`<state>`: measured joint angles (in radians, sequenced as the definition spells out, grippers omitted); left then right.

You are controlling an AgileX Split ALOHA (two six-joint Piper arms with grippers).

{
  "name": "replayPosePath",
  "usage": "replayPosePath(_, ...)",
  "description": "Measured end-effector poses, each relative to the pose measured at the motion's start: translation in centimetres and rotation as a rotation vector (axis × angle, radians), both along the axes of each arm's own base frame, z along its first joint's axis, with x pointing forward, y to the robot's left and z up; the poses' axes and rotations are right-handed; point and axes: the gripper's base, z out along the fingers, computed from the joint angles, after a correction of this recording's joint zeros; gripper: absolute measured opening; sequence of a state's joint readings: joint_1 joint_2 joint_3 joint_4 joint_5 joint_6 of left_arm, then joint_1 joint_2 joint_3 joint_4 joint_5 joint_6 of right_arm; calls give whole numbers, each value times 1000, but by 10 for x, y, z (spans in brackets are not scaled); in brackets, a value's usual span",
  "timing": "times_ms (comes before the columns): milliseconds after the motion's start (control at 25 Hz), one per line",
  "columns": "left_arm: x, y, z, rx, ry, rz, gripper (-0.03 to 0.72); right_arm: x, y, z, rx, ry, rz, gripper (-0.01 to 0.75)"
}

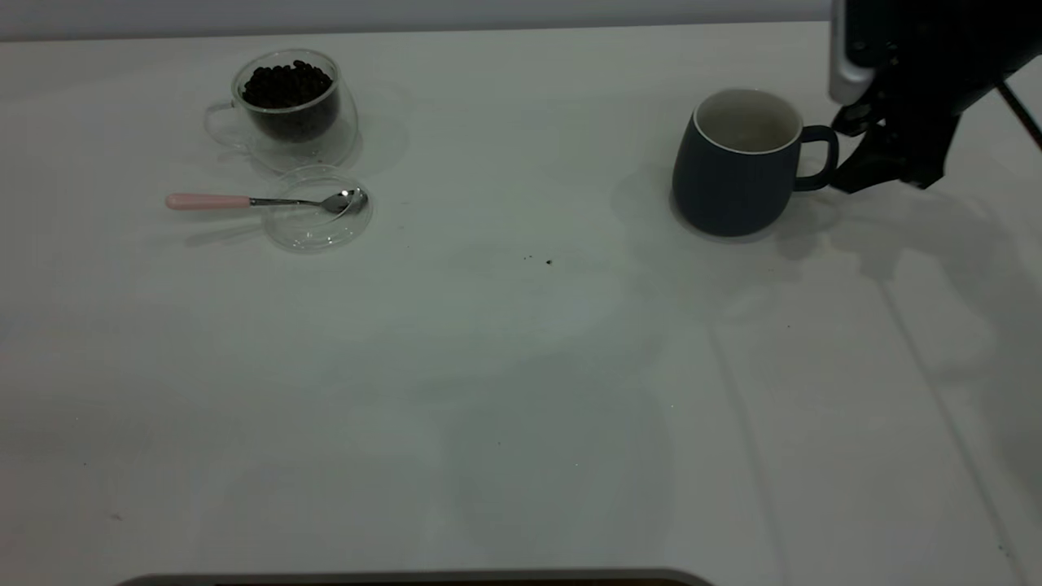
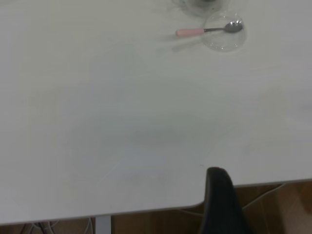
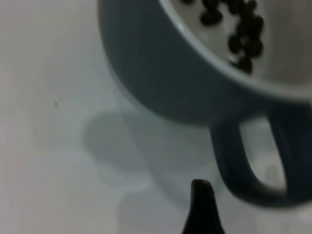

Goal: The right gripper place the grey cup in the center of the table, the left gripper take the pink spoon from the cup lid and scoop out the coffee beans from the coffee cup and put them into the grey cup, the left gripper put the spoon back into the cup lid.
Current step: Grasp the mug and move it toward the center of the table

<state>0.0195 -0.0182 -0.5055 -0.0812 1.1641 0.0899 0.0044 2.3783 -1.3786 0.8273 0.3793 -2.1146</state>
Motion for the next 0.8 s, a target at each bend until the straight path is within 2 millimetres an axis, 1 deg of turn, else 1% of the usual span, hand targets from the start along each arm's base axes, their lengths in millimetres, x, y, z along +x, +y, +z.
replayPosePath(240,0,0,0,0,0,0,507,0,25,-6,21,-8,-18,587)
replayPosePath(360,0,0,0,0,0,0,507,-1,41,-7,27,-13,-9,587)
replayPosePath(480,0,0,0,0,0,0,507,-2,63,-6,43,-21,16,586)
replayPosePath(600,0,0,0,0,0,0,507,1,87,-1,63,-45,46,577)
replayPosePath(800,0,0,0,0,0,0,507,4,120,9,88,-86,98,556)
